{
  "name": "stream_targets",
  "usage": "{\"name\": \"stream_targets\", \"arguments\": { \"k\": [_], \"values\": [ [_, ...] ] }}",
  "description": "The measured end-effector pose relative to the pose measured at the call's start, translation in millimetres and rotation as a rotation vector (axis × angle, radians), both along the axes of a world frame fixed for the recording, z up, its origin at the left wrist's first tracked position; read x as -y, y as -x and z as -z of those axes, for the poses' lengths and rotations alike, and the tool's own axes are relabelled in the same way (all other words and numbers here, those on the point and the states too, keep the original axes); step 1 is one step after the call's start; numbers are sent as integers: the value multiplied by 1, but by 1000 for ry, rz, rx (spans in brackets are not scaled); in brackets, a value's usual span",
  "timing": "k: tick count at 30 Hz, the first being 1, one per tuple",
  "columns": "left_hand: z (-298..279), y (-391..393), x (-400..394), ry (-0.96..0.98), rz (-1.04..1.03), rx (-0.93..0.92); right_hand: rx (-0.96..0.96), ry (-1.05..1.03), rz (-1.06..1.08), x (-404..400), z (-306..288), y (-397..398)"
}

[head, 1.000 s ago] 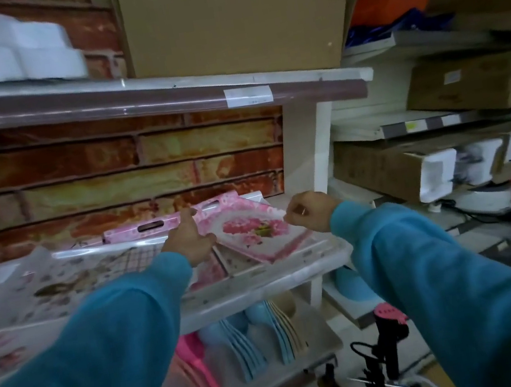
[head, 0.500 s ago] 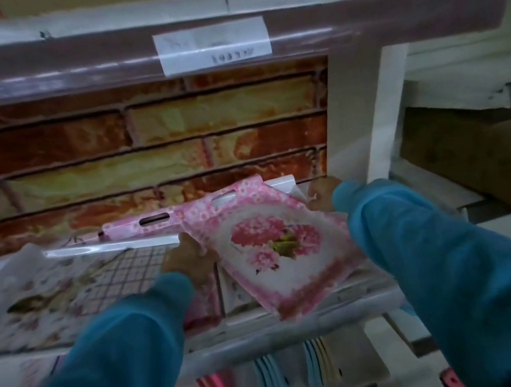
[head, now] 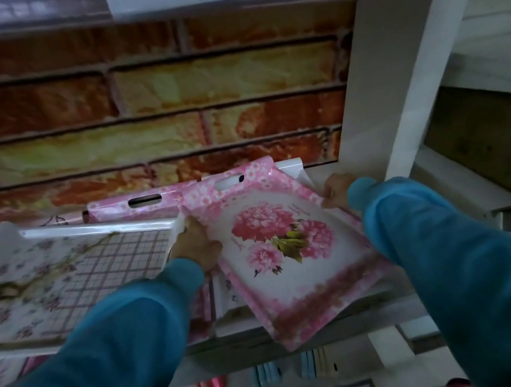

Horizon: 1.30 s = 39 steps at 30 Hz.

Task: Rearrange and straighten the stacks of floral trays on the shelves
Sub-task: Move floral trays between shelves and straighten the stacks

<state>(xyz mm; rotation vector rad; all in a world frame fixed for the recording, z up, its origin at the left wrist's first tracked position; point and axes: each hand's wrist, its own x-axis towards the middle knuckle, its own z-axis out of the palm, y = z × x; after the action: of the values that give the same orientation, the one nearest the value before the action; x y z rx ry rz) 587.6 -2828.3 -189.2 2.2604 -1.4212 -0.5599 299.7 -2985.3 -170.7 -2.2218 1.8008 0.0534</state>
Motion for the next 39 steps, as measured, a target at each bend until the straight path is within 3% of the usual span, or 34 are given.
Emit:
{"name": "stream_targets", "arguments": {
  "k": [4,11,18,30,39],
  "values": [
    [-1,-5,3,62,-11,31,-2,-50,3,-3,1,3],
    [-32,-21,29,55,83,132,187,-114,32,-16,-15,19],
    [-30,-20,49,59,143,193,313,-98,115,-29,6,23],
    [8,-21,63,30,134,255,198,3,63,-18,41,14],
    [15,-12,69,-105,241,592,109,1,43,-14,48,15]
  ]
}}
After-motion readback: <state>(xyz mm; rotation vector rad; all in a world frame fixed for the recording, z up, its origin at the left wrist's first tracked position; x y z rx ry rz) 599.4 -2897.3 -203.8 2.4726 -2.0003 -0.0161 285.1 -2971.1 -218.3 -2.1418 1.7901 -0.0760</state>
